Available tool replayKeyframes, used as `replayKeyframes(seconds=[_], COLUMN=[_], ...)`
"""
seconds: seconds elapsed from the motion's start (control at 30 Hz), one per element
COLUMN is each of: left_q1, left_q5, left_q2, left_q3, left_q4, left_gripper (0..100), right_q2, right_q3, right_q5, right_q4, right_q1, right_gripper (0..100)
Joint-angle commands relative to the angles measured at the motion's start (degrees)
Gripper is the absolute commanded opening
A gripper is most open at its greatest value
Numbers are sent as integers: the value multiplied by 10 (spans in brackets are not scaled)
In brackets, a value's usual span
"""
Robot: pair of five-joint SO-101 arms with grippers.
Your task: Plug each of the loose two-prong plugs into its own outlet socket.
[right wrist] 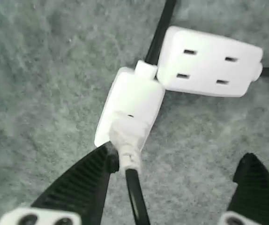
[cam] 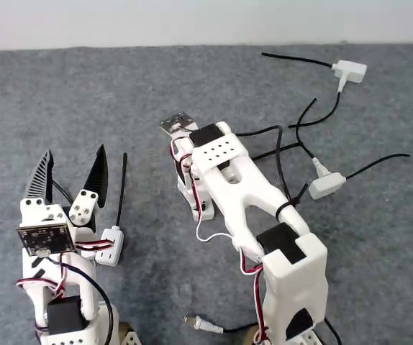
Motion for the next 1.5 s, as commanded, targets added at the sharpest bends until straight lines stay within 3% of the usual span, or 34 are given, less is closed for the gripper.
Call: replayKeyframes(seconds=[0.0,0.7,0.8,0.97,1.27,1.47], left_q1=[4,4,4,4,4,5], left_q5=[4,4,4,4,4,4], left_q2=[-5,-5,-5,-5,-5,-5], left_q3=[-7,-7,-7,-7,-7,-6], left_q4=[-18,-18,-18,-18,-18,-18], left_gripper=[297,297,297,297,297,297], right_q2=[-3,94,103,105,86,-28], right_q3=[-32,18,18,18,14,8], right_q5=[-8,-30,-26,-25,-12,14], right_q4=[15,-89,-91,-92,-67,-24], right_q1=[-33,-53,-51,-51,-51,-51], right_gripper=[391,385,296,0,9,9])
